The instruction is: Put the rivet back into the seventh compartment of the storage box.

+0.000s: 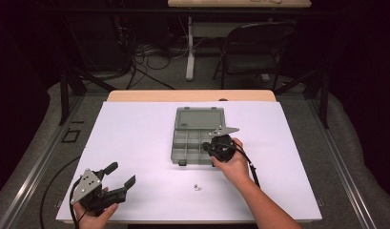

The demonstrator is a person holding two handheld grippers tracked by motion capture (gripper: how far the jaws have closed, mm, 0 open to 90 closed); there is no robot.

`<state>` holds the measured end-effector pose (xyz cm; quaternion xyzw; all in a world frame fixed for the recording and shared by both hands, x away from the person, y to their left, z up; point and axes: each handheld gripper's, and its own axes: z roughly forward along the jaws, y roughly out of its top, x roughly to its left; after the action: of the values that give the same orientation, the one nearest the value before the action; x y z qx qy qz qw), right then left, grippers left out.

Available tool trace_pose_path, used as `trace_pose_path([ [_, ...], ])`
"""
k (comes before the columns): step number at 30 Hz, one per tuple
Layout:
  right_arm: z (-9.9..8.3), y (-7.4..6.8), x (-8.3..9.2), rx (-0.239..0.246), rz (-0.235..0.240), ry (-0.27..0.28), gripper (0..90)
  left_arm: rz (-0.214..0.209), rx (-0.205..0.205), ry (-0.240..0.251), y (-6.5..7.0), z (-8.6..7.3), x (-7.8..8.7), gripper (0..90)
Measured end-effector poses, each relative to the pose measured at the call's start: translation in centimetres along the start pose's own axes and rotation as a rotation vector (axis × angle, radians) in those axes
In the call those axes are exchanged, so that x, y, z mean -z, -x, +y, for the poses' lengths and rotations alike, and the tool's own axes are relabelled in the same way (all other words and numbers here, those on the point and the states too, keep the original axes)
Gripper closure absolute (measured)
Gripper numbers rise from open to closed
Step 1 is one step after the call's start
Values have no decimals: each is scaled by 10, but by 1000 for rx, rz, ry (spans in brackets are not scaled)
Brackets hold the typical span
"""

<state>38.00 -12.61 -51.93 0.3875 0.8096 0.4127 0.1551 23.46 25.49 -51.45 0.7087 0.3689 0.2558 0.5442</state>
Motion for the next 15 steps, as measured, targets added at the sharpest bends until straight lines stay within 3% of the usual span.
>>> trace_pose_path([
  [13,-1,0,-4,4,6,0,869,-1,-2,-5,0,0,0,193],
  [15,-1,0,-4,2,8,-7,837,0,-1,-4,0,0,0,193],
])
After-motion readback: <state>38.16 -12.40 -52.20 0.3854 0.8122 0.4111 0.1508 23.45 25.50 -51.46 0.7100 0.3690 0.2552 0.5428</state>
